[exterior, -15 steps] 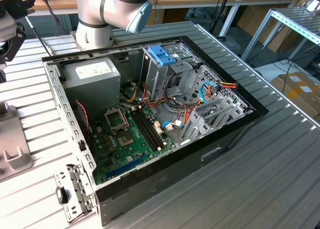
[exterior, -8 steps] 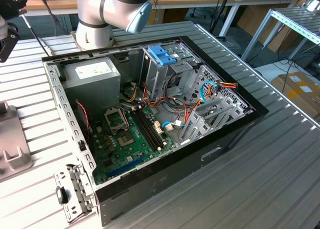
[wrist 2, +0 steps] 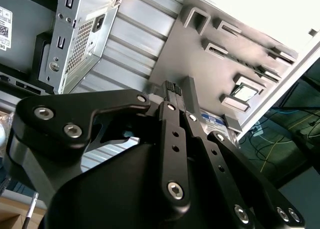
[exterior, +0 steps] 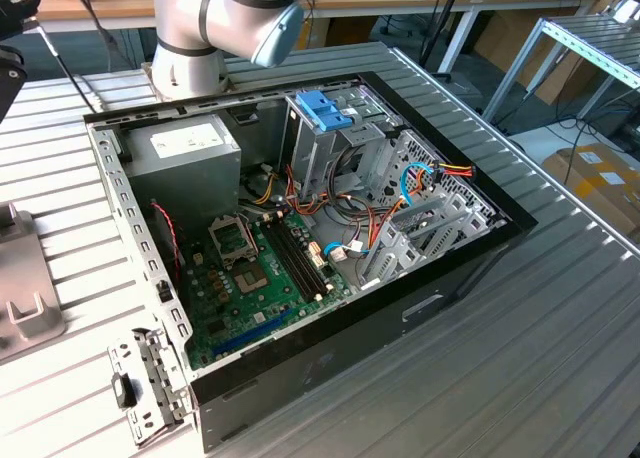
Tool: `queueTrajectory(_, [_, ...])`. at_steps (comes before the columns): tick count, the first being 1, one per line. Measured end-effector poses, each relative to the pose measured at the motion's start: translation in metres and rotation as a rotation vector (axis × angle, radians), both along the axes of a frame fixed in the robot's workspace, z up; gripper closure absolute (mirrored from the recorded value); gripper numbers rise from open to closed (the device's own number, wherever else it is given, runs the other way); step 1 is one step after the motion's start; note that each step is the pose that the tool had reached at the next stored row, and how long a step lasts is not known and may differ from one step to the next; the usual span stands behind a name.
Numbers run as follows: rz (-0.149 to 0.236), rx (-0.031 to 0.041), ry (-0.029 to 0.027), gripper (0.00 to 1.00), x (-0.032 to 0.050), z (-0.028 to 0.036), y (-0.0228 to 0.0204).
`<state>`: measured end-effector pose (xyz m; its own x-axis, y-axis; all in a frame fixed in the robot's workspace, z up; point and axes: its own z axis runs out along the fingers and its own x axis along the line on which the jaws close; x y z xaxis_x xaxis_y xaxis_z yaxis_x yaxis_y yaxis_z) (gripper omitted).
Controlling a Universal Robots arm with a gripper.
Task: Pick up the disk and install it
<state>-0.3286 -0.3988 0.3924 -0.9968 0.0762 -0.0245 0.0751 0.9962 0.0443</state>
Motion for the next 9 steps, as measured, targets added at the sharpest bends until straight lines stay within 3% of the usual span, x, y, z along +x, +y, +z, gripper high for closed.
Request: queueTrajectory(9, [0.0,0.0,0.0,0.89,-0.0074,-0.0001,0.0])
